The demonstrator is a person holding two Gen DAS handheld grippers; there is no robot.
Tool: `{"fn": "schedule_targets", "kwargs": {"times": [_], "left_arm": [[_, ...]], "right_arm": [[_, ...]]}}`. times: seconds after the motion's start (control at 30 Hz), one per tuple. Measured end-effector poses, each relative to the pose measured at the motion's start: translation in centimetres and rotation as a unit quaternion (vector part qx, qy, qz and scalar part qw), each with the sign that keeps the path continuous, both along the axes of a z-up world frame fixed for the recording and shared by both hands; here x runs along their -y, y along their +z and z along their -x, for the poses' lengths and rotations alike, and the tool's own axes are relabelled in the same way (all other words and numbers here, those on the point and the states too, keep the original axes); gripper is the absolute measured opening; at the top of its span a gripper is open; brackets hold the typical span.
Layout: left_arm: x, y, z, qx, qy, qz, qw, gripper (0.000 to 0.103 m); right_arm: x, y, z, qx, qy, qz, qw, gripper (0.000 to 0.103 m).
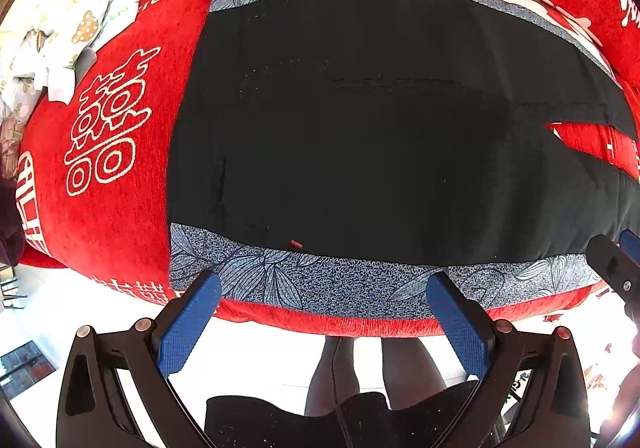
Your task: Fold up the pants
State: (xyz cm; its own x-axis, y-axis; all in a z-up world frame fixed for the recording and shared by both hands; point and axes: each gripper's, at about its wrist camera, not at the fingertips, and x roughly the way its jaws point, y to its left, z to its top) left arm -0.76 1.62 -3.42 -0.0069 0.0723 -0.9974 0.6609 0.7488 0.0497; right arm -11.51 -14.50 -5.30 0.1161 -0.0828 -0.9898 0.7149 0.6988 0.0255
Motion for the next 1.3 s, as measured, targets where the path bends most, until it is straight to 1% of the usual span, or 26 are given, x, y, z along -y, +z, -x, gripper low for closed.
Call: {"fn": "schedule_targets", "kwargs": {"times": [0.7, 1.3], "left_arm": [[-0.09, 0.34, -0.26, 0.009, -0.013, -0.007, 0.9999, 0.103], [-0.62, 0.51, -0.43, 0.014, -0.009, -0.006, 0.9998, 0.103]], "right_arm": [[-0.79, -0.17, -0.17, -0.006, -0.002, 0.003, 1.000, 0.103], [-0.88, -0.71, -0.36, -0.020, 0.000, 0.009, 1.000, 0.103]]}}
